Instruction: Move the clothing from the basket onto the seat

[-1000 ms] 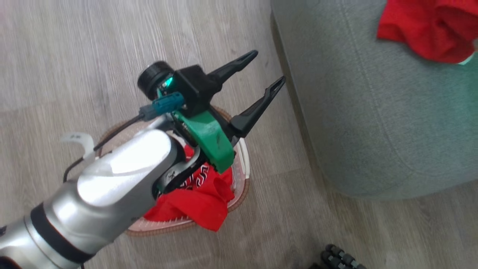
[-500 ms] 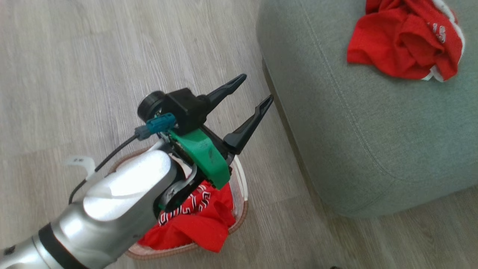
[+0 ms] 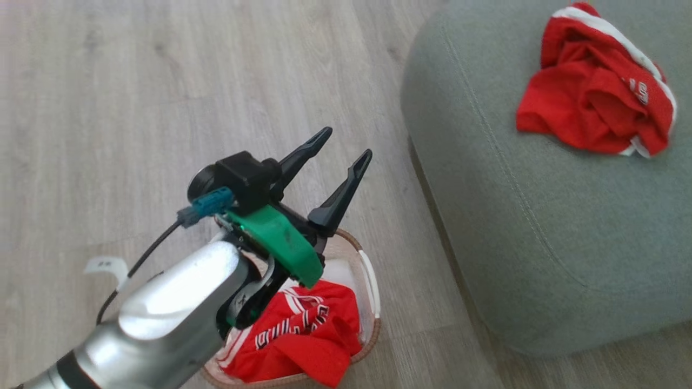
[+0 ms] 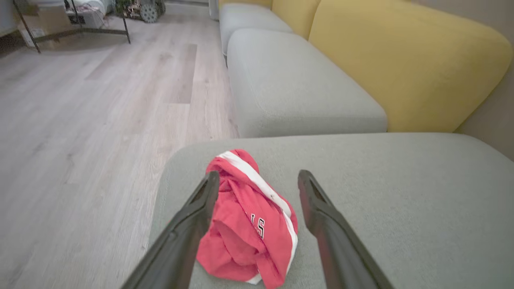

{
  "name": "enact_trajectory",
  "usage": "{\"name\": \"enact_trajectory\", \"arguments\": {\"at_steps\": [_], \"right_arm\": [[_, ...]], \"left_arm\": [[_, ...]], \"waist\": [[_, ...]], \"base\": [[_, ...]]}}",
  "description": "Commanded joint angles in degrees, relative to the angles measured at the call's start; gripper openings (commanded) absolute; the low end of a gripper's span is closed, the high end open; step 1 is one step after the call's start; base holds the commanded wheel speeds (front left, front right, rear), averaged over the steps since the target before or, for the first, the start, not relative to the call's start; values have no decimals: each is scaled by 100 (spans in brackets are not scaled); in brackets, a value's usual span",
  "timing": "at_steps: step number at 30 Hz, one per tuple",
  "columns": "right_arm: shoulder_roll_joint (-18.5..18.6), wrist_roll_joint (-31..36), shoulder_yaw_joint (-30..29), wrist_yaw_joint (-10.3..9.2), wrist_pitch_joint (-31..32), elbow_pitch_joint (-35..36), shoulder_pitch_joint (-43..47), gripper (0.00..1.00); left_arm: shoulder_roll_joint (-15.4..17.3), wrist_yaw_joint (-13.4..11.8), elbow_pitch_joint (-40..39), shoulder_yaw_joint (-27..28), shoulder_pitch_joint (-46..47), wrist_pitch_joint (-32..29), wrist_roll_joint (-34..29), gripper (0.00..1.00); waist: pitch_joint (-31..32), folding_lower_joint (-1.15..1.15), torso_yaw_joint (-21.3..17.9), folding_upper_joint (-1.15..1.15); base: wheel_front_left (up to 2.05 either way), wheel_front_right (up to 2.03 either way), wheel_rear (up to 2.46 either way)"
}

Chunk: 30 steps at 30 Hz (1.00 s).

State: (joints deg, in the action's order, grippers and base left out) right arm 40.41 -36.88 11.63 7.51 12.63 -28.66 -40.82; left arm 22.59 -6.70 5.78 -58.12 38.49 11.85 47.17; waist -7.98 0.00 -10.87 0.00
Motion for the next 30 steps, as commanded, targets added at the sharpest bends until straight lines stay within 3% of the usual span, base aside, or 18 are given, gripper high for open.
{"name": "enact_trajectory", "arguments": {"at_steps": [1, 8, 19, 30], "right_arm": [[237, 22, -56, -2, -74, 222, 73, 100], [-69, 311, -723, -2, -517, 1304, 936, 100], [-1213, 988, -1812, -2, -974, 2874, 2446, 100], [-2186, 1345, -1841, -2, -1471, 3617, 3697, 100]], "left_arm": [[153, -45, -130, 320, 149, 57, 52, 100], [251, -215, -139, 486, -181, 169, 153, 100], [486, -586, -218, 967, -725, 289, 140, 100], [607, -895, -461, 1839, -1664, 313, -249, 100]], "waist": [[119, 0, 125, 0], [397, 0, 471, 0], [625, 0, 1024, 0], [787, 0, 1340, 0]], "base": [[0, 0, 0], [0, 0, 0], [0, 0, 0], [0, 0, 0]]}}
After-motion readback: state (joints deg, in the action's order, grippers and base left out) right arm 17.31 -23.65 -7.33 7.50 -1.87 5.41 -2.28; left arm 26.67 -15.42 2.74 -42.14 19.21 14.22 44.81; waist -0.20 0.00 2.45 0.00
